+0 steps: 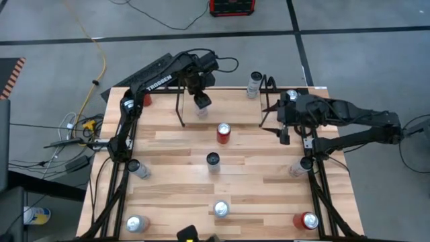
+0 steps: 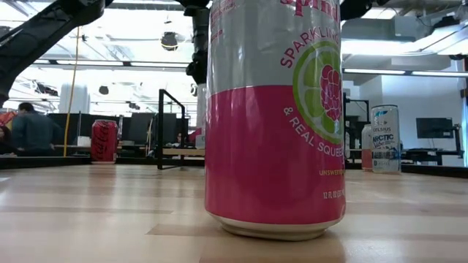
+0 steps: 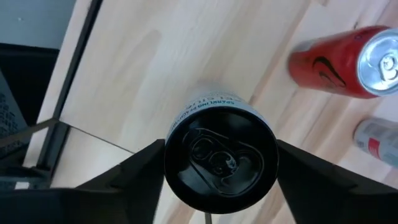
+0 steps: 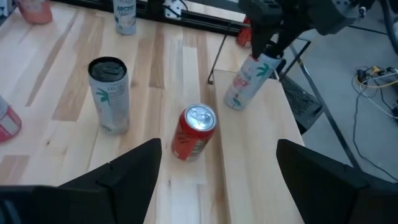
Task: Place canned beverage on shelf
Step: Put the top left white pink soda can on the shelf
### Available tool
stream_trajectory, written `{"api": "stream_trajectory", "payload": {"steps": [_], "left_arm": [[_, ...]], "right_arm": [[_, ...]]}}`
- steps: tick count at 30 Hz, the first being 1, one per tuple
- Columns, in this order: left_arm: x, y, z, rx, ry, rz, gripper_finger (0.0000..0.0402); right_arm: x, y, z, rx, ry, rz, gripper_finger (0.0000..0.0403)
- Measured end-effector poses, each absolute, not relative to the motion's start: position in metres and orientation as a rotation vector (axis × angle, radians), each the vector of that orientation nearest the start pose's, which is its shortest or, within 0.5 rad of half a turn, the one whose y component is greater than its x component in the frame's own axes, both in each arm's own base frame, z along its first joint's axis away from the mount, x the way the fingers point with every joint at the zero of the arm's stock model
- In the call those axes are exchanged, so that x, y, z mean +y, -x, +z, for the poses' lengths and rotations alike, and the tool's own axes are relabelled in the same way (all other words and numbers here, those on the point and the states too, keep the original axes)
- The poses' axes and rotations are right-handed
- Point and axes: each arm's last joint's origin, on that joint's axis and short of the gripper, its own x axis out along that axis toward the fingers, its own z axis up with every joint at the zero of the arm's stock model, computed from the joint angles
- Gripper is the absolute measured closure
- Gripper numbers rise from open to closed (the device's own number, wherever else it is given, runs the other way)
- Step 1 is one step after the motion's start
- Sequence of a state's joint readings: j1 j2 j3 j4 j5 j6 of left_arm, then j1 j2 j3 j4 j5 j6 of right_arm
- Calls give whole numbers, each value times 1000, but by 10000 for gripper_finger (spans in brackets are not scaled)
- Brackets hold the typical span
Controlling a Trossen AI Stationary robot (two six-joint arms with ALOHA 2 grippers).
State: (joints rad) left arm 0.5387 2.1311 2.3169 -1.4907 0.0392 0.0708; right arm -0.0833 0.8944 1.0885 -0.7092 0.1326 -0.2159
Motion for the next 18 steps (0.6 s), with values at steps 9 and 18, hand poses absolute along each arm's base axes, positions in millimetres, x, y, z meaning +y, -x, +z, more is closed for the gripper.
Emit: {"api": "stream_trajectory", "payload": {"steps": [9,18], "left_arm": [[207,-359,339,1288,276,406,32],[193,-326,387,1217,217,507,28]], "right_arm": [[-18,-167,369,526,194,-161,58],[-20,-178,367,514,172,-175,58]]}}
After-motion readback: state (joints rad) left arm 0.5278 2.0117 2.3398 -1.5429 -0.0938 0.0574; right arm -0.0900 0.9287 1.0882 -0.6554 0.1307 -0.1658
